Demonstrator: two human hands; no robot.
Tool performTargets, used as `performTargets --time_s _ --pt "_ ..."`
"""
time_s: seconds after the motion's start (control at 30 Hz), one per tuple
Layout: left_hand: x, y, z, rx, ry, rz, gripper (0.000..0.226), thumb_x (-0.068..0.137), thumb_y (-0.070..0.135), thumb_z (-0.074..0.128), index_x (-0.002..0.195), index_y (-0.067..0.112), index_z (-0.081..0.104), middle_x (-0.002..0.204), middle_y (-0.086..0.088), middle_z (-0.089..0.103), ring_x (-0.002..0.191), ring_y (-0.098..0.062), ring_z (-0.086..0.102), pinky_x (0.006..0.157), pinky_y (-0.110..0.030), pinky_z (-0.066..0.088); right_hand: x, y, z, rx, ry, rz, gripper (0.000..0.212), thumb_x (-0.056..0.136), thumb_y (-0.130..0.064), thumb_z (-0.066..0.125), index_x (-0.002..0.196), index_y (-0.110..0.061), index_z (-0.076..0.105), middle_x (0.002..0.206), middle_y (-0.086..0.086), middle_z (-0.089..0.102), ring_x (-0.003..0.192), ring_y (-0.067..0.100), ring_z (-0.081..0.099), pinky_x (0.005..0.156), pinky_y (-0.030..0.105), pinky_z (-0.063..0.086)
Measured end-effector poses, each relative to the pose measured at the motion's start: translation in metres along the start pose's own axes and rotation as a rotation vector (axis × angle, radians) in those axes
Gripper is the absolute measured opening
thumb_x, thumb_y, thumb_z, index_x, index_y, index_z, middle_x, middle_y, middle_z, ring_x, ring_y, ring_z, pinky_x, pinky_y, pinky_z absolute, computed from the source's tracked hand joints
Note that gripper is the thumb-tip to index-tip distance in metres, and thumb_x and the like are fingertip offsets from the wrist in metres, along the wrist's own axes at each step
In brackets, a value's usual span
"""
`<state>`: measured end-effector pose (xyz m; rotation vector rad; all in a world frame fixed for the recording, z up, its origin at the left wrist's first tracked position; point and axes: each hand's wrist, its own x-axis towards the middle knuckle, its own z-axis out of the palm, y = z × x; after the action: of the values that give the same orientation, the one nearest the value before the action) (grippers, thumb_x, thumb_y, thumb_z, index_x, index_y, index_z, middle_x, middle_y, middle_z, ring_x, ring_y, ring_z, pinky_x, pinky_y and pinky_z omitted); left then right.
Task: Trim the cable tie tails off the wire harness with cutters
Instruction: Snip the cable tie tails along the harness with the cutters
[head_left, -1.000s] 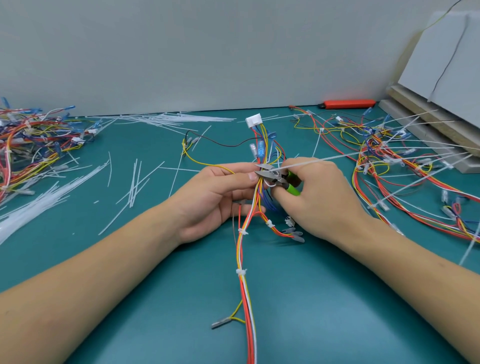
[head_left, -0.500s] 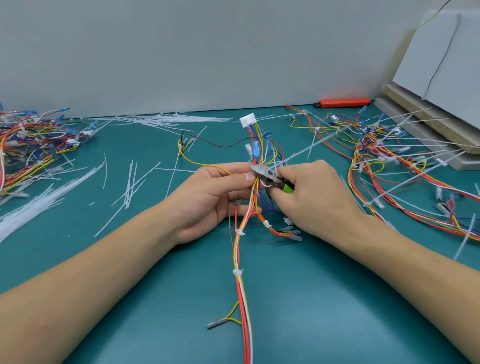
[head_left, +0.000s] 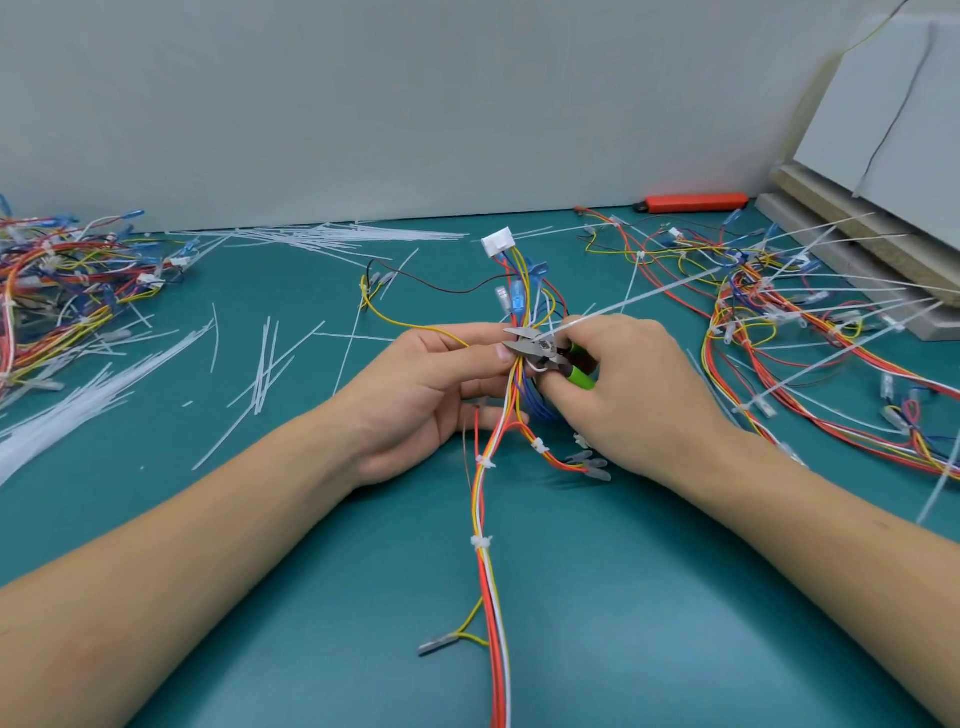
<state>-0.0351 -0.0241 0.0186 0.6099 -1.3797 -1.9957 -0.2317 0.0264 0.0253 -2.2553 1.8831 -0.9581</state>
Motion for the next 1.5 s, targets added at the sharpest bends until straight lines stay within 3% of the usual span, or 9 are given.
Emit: performTargets --time_s 0.23,0.4,0.5,0.73,0.93,1.2,1.33,1.43,1.5 --pt "-0.0001 0.0010 0.0002 -0.003 -0.008 -0.016 0.026 0.092 0.013 0.061 0.114 0.007 0.074 0.100 -0.005 0.075 0.080 -0.014 0.071 0.070 -0.029 0.059 -0.0001 -0.0013 -0.0014 0.027 -0.001 0.023 0.017 0.088 -0.033 0.063 0.081 -0.018 0.068 0.068 -0.002 0.061 0.071 0.023 0.053 0.067 0.041 0.048" --pt "-0.0004 0.0013 -0.0004 0.003 -0.025 -0.016 0.026 0.094 0.014 0.060 0.115 0.008 0.074 0.099 -0.004 0.074 0.078 -0.012 0.070 0.072 -0.030 0.059 -0.0017 -0.0017 -0.0015 -0.015 -0.022 0.086 0.035 0.091 -0.036 0.063 0.065 -0.015 0.049 0.053 0.002 0.046 0.060 0.029 0.046 0.052 0.037 0.039" --pt "-0.0003 0.0017 -0.0003 0.007 -0.026 -0.013 0.026 0.095 0.014 0.060 0.116 0.010 0.074 0.100 -0.003 0.074 0.078 -0.012 0.069 0.072 -0.029 0.059 -0.0009 -0.0040 -0.0022 -0.065 -0.032 0.083 0.044 0.091 -0.034 0.063 0.060 -0.015 0.038 0.051 0.003 0.040 0.060 0.035 0.043 0.051 0.037 0.036" --pt "-0.0010 0.0020 0.0008 0.003 -0.047 -0.007 0.025 0.095 0.015 0.060 0.114 0.011 0.075 0.098 -0.003 0.075 0.081 -0.013 0.071 0.072 -0.029 0.059 -0.0016 -0.0007 -0.0011 -0.048 0.000 0.049 0.041 0.090 -0.033 0.064 0.060 -0.017 0.041 0.050 0.002 0.041 0.059 0.033 0.042 0.052 0.039 0.038" --pt "-0.0001 0.0006 0.0005 -0.004 -0.027 -0.002 0.026 0.093 0.013 0.061 0.114 0.009 0.075 0.101 -0.007 0.075 0.081 -0.016 0.072 0.071 -0.030 0.060 -0.0004 0.0004 0.0001 0.039 0.013 -0.028 0.016 0.089 -0.034 0.063 0.078 -0.023 0.064 0.077 -0.009 0.061 0.088 0.027 0.053 0.083 0.048 0.046" --pt "0.0003 0.0007 0.0003 0.012 -0.007 -0.008 0.028 0.092 0.012 0.061 0.116 0.005 0.072 0.101 -0.008 0.074 0.080 -0.015 0.070 0.070 -0.030 0.059 0.0006 -0.0017 -0.0010 0.029 0.011 0.004 0.025 0.085 -0.041 0.056 0.083 -0.020 0.068 0.077 -0.005 0.066 0.084 0.027 0.057 0.081 0.047 0.048" --pt "0.0003 0.0005 -0.0003 0.022 -0.019 -0.006 0.026 0.092 0.016 0.062 0.114 0.009 0.075 0.101 -0.005 0.075 0.080 -0.013 0.069 0.073 -0.031 0.060 -0.0001 -0.0001 -0.0001 0.025 -0.003 0.023 0.020 0.089 -0.037 0.064 0.080 -0.019 0.066 0.065 -0.003 0.059 0.072 0.026 0.052 0.068 0.042 0.046" --pt "0.0000 0.0007 -0.0005 0.028 -0.039 -0.005 0.024 0.094 0.017 0.062 0.113 0.012 0.076 0.101 -0.004 0.075 0.081 -0.012 0.069 0.073 -0.030 0.059 -0.0008 0.0001 0.0006 0.003 -0.015 0.084 0.037 0.090 -0.036 0.064 0.064 -0.017 0.048 0.052 0.000 0.043 0.059 0.028 0.044 0.052 0.037 0.036" --pt "0.0001 0.0010 -0.0010 0.016 -0.044 -0.006 0.025 0.094 0.017 0.062 0.115 0.011 0.075 0.101 -0.004 0.075 0.081 -0.012 0.070 0.072 -0.029 0.059 -0.0005 -0.0013 0.0002 -0.024 -0.025 0.098 0.044 0.091 -0.035 0.063 0.060 -0.016 0.039 0.050 0.001 0.040 0.058 0.031 0.042 0.050 0.035 0.032"
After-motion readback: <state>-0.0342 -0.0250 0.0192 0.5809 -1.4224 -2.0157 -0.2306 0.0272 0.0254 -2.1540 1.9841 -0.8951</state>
